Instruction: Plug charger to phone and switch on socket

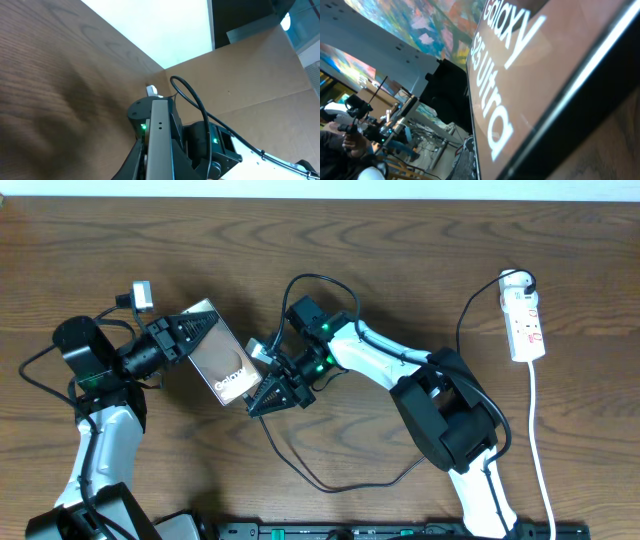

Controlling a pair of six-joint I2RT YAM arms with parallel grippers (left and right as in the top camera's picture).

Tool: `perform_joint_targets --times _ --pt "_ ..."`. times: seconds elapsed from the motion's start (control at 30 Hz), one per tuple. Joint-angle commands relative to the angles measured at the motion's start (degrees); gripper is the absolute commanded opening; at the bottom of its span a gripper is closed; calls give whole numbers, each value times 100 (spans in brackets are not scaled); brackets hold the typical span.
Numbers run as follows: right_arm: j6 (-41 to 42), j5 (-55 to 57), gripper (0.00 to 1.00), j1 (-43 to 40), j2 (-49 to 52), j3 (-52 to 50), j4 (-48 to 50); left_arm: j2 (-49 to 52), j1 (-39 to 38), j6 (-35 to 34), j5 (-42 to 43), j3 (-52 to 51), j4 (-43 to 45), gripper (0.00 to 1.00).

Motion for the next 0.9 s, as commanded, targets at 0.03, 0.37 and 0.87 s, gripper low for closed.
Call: perform_joint_targets --times 0.03,0.37,0.87 --pt "313 -181 1 26 -15 -7 170 -7 -24 72 188 31 44 7" --pt "313 -184 1 4 -15 -7 184 -7 -24 74 192 31 46 8" --pt "313 -186 1 -85 -15 -7 162 -7 -24 160 190 31 46 7"
